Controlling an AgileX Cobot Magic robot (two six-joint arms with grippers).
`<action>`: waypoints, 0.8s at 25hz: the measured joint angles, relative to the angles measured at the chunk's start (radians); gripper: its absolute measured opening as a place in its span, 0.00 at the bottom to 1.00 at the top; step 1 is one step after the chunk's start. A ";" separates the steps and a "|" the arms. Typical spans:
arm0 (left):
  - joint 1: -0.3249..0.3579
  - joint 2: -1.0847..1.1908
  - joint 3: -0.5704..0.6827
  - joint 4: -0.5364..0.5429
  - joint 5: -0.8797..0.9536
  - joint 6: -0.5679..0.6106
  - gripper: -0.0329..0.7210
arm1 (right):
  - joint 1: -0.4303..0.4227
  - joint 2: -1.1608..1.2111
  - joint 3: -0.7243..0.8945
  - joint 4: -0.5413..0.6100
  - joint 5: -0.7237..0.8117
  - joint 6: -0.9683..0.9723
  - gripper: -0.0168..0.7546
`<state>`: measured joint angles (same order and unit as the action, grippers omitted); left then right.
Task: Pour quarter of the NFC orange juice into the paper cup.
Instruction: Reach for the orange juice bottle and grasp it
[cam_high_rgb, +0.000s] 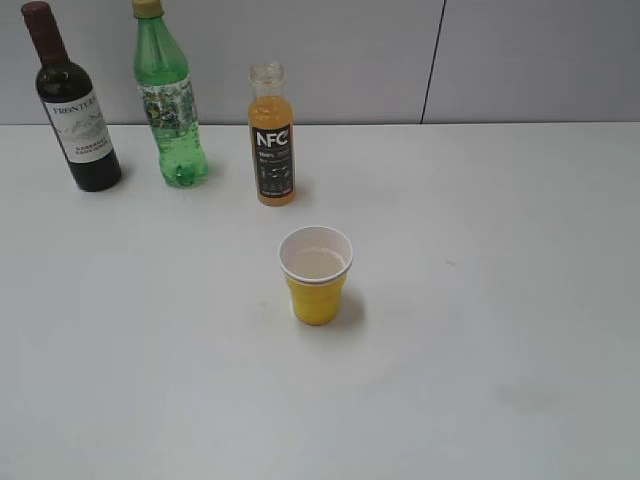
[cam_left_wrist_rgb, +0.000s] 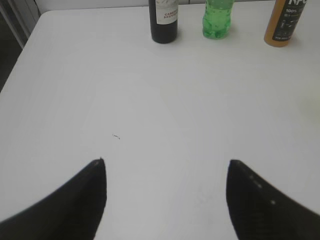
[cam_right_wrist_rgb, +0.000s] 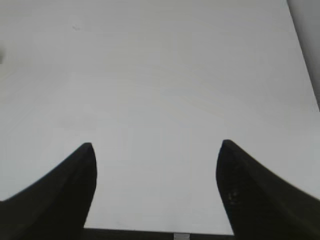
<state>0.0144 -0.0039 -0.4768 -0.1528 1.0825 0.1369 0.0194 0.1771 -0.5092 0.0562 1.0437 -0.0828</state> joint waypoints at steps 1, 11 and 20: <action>0.000 0.000 0.000 0.000 0.000 0.000 0.77 | 0.000 -0.026 0.000 0.000 0.000 0.000 0.79; 0.000 0.000 0.000 0.000 0.000 0.000 0.77 | 0.000 -0.180 0.000 0.000 0.001 0.000 0.79; 0.000 0.000 -0.015 0.001 -0.054 0.012 0.77 | 0.000 -0.181 0.000 0.000 0.001 0.000 0.79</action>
<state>0.0144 -0.0041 -0.4923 -0.1517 1.0290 0.1484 0.0194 -0.0042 -0.5092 0.0562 1.0447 -0.0828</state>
